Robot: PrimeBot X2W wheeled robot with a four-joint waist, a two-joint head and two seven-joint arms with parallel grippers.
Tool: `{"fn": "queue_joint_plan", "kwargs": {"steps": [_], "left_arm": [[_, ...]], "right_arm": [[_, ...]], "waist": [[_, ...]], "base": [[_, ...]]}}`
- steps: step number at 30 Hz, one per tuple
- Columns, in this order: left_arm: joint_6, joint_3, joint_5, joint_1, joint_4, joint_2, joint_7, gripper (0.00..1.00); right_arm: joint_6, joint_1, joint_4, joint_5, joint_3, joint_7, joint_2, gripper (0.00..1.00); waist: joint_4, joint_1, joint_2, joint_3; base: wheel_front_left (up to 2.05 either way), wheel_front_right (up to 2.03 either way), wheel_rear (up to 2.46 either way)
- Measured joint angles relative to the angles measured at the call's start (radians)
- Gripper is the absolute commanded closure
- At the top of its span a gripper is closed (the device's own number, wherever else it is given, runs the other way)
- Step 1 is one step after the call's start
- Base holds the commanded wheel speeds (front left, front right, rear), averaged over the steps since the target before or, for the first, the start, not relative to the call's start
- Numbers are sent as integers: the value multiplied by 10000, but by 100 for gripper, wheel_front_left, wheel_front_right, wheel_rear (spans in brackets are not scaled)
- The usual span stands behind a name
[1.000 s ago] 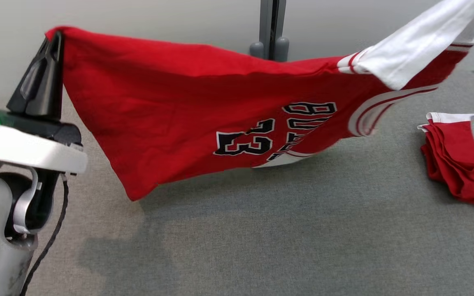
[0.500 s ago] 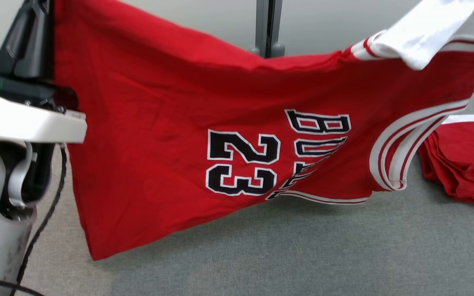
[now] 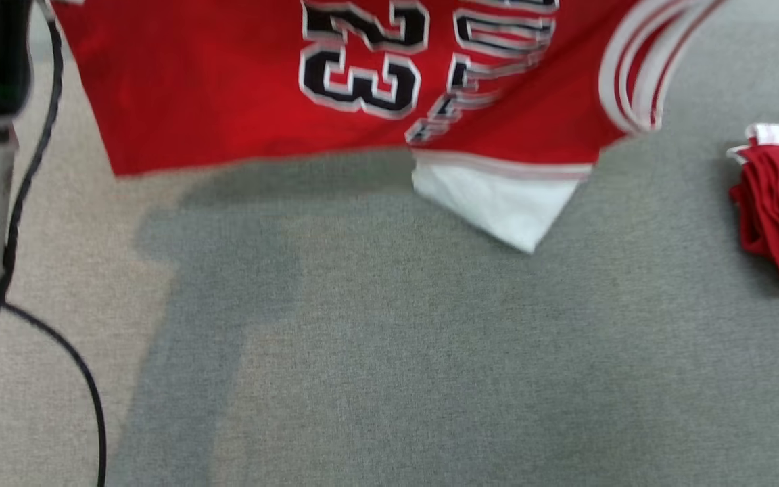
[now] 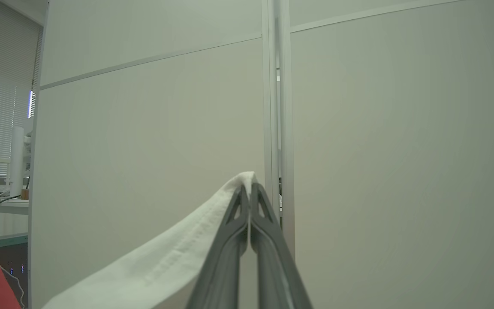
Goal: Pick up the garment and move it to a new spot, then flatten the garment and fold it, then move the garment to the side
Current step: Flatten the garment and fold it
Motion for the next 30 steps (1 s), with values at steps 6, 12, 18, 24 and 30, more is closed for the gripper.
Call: {"fn": "queue_joint_plan", "kwargs": {"steps": [6,12,18,24,30], "left_arm": [[-489,-13,58,-1948,2550,-474,-729,100],[-849,-67,-403,-2953,5436,-1106,-437,100],[-1106,25,-1072,-2768,7574,-1423,-27,100],[-1273,12,-1453,-2206,8414,-1615,-174,100],[-1310,-380,-1971,-380,8257,-2075,-819,100]], "right_arm": [[0,-2424,2598,295,815,-658,378,100],[0,-3685,5683,1041,1333,-966,1149,100],[0,-3426,7413,1432,1975,-999,1429,100],[0,-2630,7791,2119,2238,-1256,1442,100],[0,-285,7143,2907,2769,-1687,1091,100]], "waist": [[79,0,0,735],[80,0,0,988],[31,0,-1,1081],[-14,0,0,1367],[106,0,0,1180]], "base": [[0,0,0],[0,0,0],[0,0,0],[0,0,0],[0,0,0]]}}
